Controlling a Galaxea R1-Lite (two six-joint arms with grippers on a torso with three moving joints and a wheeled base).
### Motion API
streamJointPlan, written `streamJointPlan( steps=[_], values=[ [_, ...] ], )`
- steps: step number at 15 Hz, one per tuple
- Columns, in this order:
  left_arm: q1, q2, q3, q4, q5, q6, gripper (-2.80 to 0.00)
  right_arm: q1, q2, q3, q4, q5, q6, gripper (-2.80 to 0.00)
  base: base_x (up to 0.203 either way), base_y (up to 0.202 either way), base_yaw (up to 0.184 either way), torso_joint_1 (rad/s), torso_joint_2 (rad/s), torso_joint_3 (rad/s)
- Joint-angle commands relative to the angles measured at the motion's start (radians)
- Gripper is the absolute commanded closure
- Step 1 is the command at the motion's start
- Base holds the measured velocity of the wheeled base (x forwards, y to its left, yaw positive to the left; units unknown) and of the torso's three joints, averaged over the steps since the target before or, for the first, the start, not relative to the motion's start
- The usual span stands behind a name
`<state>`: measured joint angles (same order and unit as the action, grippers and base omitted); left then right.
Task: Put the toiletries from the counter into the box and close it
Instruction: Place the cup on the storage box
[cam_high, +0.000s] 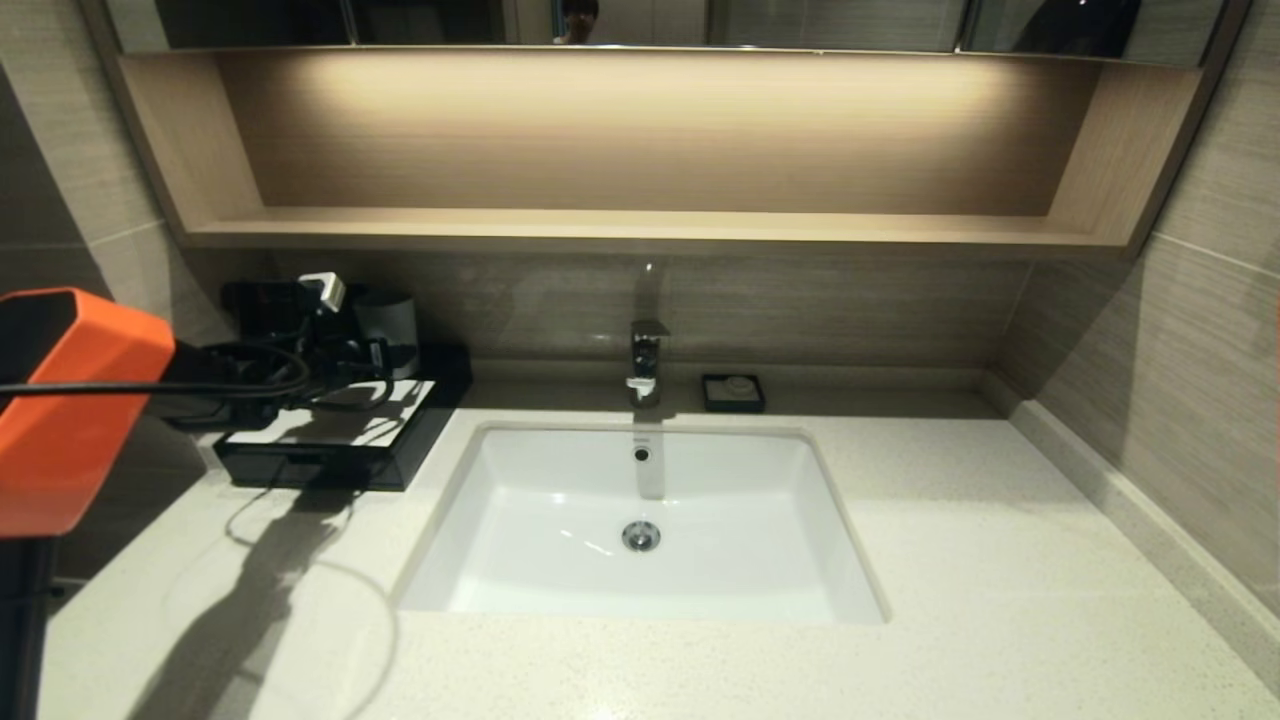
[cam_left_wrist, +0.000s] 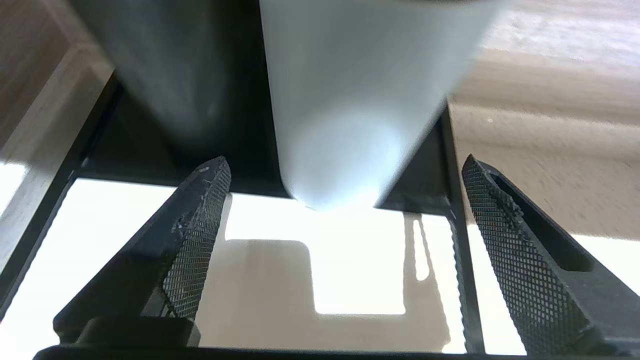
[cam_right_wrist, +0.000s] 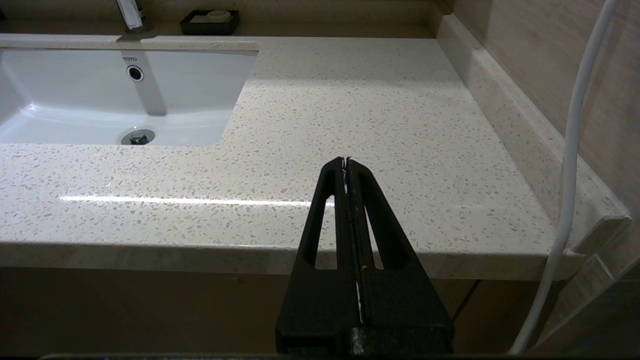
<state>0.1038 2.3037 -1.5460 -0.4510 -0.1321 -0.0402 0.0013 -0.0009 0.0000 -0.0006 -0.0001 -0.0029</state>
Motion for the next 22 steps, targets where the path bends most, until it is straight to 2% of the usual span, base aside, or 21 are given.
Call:
streamJointPlan(
  steps=[1, 4, 12, 18, 22],
  values=[
    [0.0, -0.062, 0.075, -0.023, -0.001, -0.001, 0.0, 0.0, 0.001, 0.002, -0.001, 0.0, 0.0, 0.0, 0.0, 0.0, 0.0, 0.0, 0.0, 0.0],
    [-0.003, -0.058, 0.11, -0.074, -0.001, -0.003, 0.0, 0.0, 0.001, 0.002, 0.001, 0.0, 0.0, 0.0, 0.0, 0.0, 0.0, 0.0, 0.0, 0.0],
    [-0.009, -0.044, 0.116, -0.078, -0.003, -0.004, 0.0, 0.0, 0.001, 0.002, -0.001, 0.0, 0.0, 0.0, 0.0, 0.0, 0.0, 0.0, 0.0, 0.0],
    [-0.009, -0.038, 0.152, -0.158, -0.003, -0.005, 0.0, 0.0, 0.001, 0.002, 0.0, 0.0, 0.0, 0.0, 0.0, 0.0, 0.0, 0.0, 0.0, 0.0],
    [-0.009, -0.035, 0.168, -0.164, -0.003, -0.004, 0.0, 0.0, 0.001, 0.002, -0.001, 0.0, 0.0, 0.0, 0.0, 0.0, 0.0, 0.0, 0.0, 0.0]
  ],
)
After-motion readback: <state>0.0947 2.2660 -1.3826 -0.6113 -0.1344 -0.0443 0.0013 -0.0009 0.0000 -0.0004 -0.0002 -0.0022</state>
